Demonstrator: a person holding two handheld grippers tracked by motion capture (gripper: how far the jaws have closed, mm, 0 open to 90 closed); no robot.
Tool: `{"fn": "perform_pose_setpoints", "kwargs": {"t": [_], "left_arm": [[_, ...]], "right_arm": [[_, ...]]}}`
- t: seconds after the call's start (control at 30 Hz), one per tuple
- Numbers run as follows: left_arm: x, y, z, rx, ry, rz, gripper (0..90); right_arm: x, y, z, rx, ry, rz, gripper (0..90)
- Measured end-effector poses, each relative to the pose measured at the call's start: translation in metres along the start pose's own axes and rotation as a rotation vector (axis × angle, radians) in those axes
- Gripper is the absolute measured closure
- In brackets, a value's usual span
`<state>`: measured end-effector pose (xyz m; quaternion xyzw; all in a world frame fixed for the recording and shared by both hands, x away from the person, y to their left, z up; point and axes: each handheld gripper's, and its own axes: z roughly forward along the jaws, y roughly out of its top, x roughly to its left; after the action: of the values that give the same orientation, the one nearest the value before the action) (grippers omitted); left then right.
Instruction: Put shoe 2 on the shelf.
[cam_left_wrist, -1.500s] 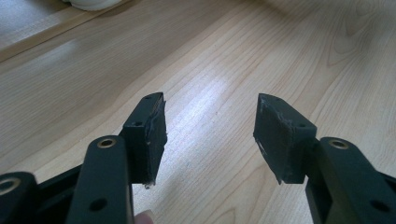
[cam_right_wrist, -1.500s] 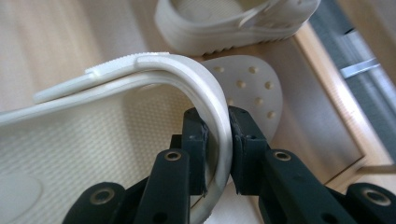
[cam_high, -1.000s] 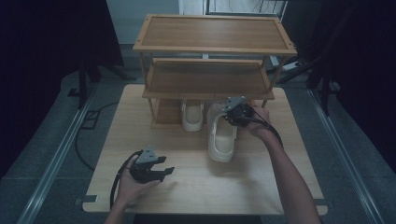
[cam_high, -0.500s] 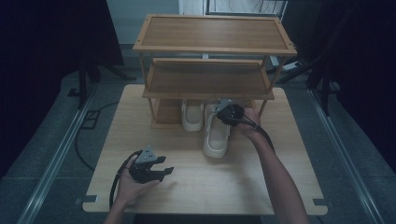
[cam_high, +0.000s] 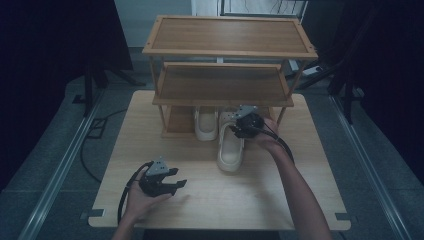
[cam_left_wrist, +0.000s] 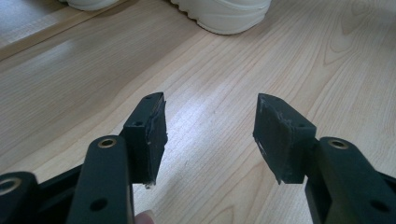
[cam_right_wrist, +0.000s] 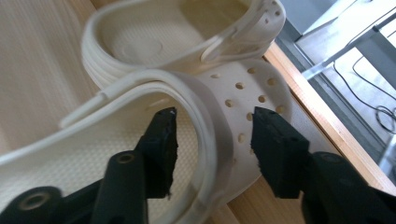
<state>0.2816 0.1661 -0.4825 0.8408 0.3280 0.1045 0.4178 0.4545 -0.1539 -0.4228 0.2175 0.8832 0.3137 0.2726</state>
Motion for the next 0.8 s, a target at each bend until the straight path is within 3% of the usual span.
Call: {"fn": "perform_pose_setpoints", "kwargs": {"t": [0.2, 0.4, 0.57, 0.7, 0.77, 0.8], "left_arm": [[-0.001, 0.0, 0.002, 0.006, -0.001, 0.003, 44.5], [-0.003, 0.001, 0.002, 0.009, -0.002, 0.007, 44.5], [-0.005, 0.001, 0.003, 0.006, -0.005, 0.012, 44.5], [-0.005, 0.002, 0.002, 0.008, -0.005, 0.019, 44.5], [-0.005, 0.002, 0.002, 0.006, -0.005, 0.02, 44.5], [-0.006, 0.002, 0.002, 0.005, -0.004, 0.017, 44.5]], "right_arm": [[-0.002, -0.006, -0.027, -0.064, 0.03, 0.047, 42.4], [0.004, -0.012, -0.045, -0.076, 0.061, 0.053, 41.5], [0.016, -0.023, -0.066, -0.095, 0.096, 0.054, 45.4], [0.024, -0.033, -0.072, -0.099, 0.126, 0.058, 50.0], [0.036, -0.044, -0.072, -0.1, 0.178, 0.071, 57.9], [0.036, -0.044, -0.072, -0.1, 0.178, 0.071, 57.9]]}}
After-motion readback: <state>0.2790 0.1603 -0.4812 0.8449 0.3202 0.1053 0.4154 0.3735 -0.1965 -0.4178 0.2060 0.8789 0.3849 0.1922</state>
